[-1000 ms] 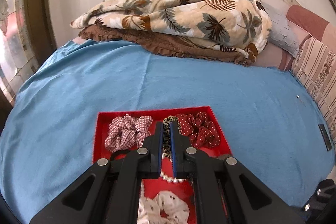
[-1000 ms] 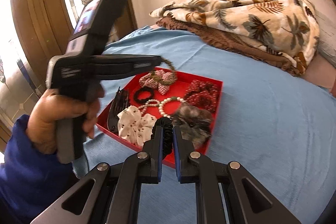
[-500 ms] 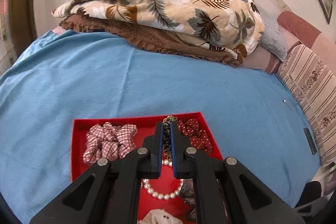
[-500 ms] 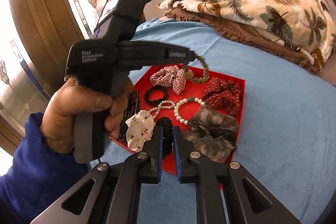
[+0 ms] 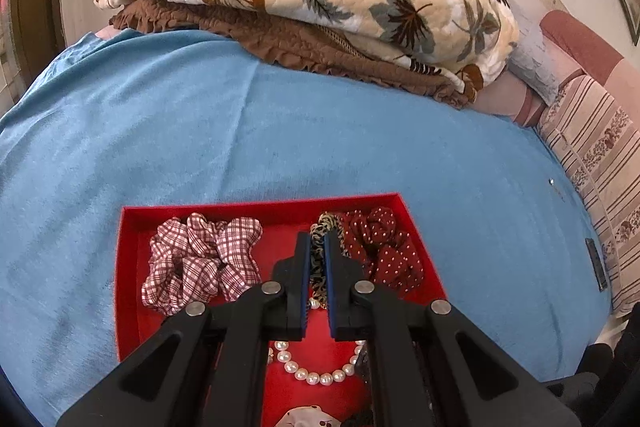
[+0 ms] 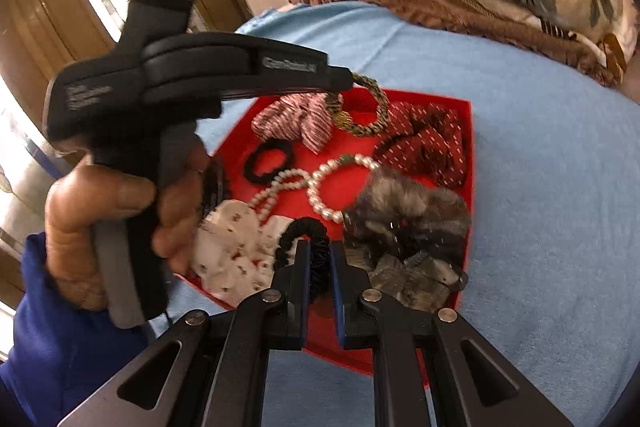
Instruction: Organize jewelry
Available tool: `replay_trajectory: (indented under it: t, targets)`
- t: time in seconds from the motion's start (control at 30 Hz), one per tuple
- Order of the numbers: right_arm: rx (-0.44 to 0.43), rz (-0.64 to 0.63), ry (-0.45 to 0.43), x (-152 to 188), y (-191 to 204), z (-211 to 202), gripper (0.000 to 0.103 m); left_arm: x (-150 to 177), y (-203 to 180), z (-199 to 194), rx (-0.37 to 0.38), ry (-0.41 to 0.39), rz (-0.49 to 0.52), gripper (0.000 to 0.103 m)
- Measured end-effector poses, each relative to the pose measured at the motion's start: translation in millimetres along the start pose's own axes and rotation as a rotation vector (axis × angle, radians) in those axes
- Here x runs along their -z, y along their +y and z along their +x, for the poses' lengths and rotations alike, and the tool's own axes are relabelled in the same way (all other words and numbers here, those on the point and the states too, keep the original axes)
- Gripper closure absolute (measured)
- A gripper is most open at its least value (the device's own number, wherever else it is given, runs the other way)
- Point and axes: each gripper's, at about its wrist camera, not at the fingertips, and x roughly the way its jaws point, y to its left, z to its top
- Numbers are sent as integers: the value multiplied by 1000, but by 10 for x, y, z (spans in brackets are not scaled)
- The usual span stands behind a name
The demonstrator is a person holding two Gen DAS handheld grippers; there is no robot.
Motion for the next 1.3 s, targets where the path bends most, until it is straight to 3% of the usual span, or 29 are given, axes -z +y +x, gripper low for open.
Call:
replay_trajectory:
  t: [0.2, 0.47, 0.83, 0.93, 1.0, 1.1, 1.2, 1.27, 1.3]
  targets:
    - [16, -8, 31, 51, -10, 88, 92, 16, 0, 78, -30, 7, 0, 97]
    - [105, -68, 39, 158, 2, 149, 92, 34, 5, 204, -113, 43, 20, 97]
    - [126, -88, 48, 182, 34, 197, 92, 85, 23, 370, -153, 97, 15, 95]
    - [127, -88, 48, 185, 31, 201, 92, 83, 17, 366, -154, 95, 15, 89]
    - [126, -86, 49, 188, 29, 202, 92, 81, 15, 355, -148, 90, 11, 72]
    - [126, -86, 47, 176, 26, 211, 91, 84, -7, 316, -135, 73, 11, 55]
    - [121, -78, 41, 173, 17, 213, 81, 84, -34, 283, -114, 68, 12, 50]
    - [118, -70, 27, 179, 10, 185, 56, 85, -55, 256, -102, 64, 14, 48]
    - [116, -69, 19, 176, 9, 168, 53, 86, -66, 236, -94, 59, 16, 47]
